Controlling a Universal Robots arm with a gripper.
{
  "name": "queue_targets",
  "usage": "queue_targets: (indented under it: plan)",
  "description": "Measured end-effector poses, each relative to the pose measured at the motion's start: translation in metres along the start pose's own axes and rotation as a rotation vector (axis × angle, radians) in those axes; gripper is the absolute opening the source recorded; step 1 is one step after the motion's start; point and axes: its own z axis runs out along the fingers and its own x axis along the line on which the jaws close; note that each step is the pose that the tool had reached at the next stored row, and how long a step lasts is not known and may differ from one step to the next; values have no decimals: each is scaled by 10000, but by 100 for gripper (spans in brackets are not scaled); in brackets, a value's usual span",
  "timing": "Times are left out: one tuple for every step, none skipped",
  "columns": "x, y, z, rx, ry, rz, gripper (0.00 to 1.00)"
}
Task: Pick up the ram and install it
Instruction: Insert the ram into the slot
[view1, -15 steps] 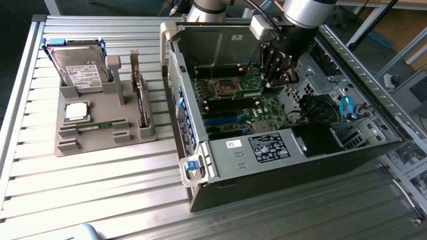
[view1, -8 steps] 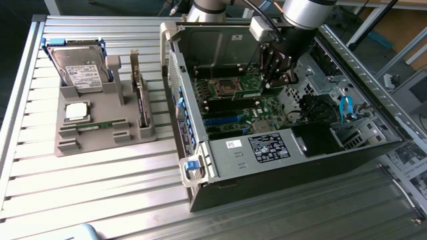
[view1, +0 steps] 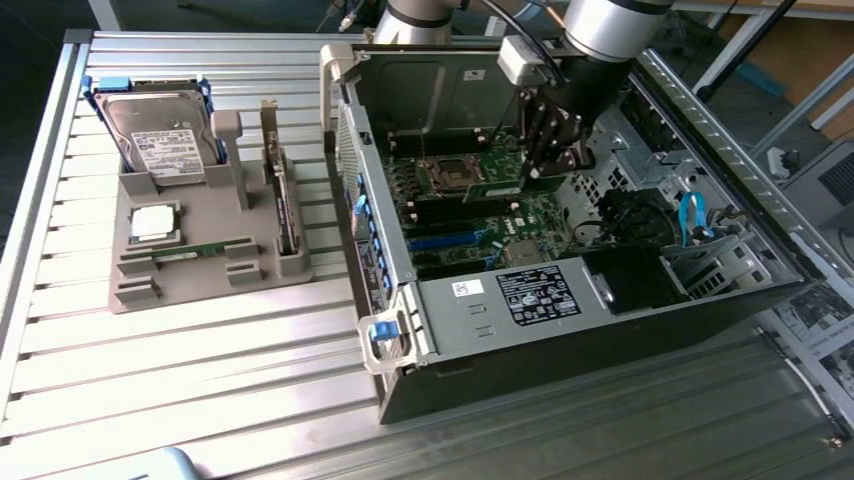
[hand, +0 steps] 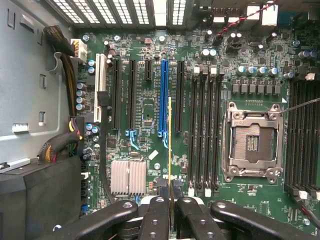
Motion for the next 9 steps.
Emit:
queue_targets:
  plan:
    - [0,0,4,0,0,0,13]
    - [0,0,9,0,0,0,13]
    - [-1,-1,14,0,0,0,13]
    - [-1,-1,17,0,0,0,13]
    - [-1,-1,20,0,0,0,13]
    - [-1,-1,24,0,-1,0,13]
    - [-1,-1,27,0,0,0,13]
    - [-1,-1,30,0,0,0,13]
    - [-1,-1,34,0,-1,0,13]
